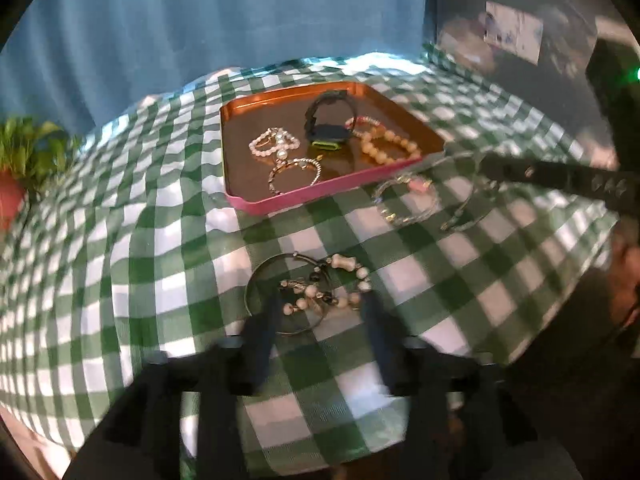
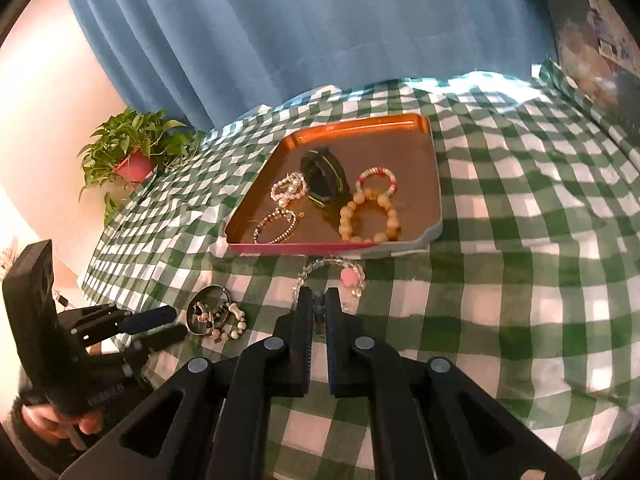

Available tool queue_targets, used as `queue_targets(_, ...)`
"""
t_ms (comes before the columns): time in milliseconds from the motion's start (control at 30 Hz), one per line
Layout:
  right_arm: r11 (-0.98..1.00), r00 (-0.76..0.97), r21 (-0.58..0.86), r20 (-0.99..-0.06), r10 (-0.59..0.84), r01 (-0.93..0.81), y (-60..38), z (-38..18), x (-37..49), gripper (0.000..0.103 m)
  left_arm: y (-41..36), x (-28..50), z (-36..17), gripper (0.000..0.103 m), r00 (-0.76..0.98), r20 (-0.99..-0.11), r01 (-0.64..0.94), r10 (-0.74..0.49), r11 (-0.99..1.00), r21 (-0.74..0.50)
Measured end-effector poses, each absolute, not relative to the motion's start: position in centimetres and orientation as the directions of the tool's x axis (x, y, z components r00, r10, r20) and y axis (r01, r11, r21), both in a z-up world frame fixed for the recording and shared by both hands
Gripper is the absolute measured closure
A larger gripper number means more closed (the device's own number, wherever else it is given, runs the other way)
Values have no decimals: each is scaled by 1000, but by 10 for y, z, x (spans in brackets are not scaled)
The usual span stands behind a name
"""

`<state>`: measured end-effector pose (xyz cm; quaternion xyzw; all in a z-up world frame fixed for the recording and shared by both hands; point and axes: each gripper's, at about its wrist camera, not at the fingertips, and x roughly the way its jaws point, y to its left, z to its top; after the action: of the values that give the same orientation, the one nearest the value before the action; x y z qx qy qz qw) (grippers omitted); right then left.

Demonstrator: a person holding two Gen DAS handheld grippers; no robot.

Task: Organize jewelry
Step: 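Grasp the beaded bangle stack with the left gripper while the right grasps the chain bracelet, then lift the bangle stack with the left gripper while the right lifts the chain bracelet over the tray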

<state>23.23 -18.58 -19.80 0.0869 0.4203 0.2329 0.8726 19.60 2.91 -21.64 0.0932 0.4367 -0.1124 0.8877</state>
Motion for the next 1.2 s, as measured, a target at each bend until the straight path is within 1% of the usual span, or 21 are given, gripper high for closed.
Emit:
queue_targets(67,875,537,349,-692,482,-335,-187,-199,232,98,32,200,-218,52,601,-793,274,-98,958,89)
queue_targets(200,872,532,353,-692,487,-340,-190,-201,229,98,58,211,-215,52,586,-794,276,-164,961,5)
queue_targets(333,871,521,365,-699,490,-328,-192,-209,233,98,62,220,-225,52,551,-813,314,-191,949,-11)
queue_targets(400,870,518,373,-699,492,-323,-193,-213,236,98,62,224,-228,54,537,-814,331,-221,943,-38)
queue_targets(433,869,518,374,-699,493,-323,-193,-214,237,98,61,225,-229,62,532,-813,337,-235,940,-51)
queue_targets(500,868,514,377,-700,495,-323,-193,-218,238,98,60,229,-233,74,511,-818,353,-266,932,-82)
queue_targets(533,868,512,379,-702,496,-322,-192,-219,238,98,59,231,-235,84,505,-819,359,-273,929,-88)
queue_targets(567,867,507,382,-704,498,-321,-192,-221,239,98,58,232,-237,88,503,-822,356,-266,931,-83)
queue_targets(600,866,503,384,-705,500,-321,-191,-222,239,98,57,231,-236,97,505,-821,358,-265,930,-80)
queue_targets(700,866,505,380,-705,498,-324,-191,-222,239,98,54,226,-227,96,533,-806,354,-258,933,-64)
queue_targets(800,868,516,374,-699,496,-328,-191,-219,238,98,60,225,-216,96,554,-794,302,-251,949,-89)
queue_targets(900,866,524,372,-690,499,-334,-190,-211,237,98,64,224,-201,96,584,-779,259,-228,962,-88)
queue_targets(1033,862,540,366,-673,505,-350,-186,-195,233,98,67,225,-176,96,620,-753,228,-218,969,-92)
queue_targets(1200,859,569,346,-645,510,-378,-184,-166,225,98,65,224,-143,96,661,-716,226,-226,969,-98)
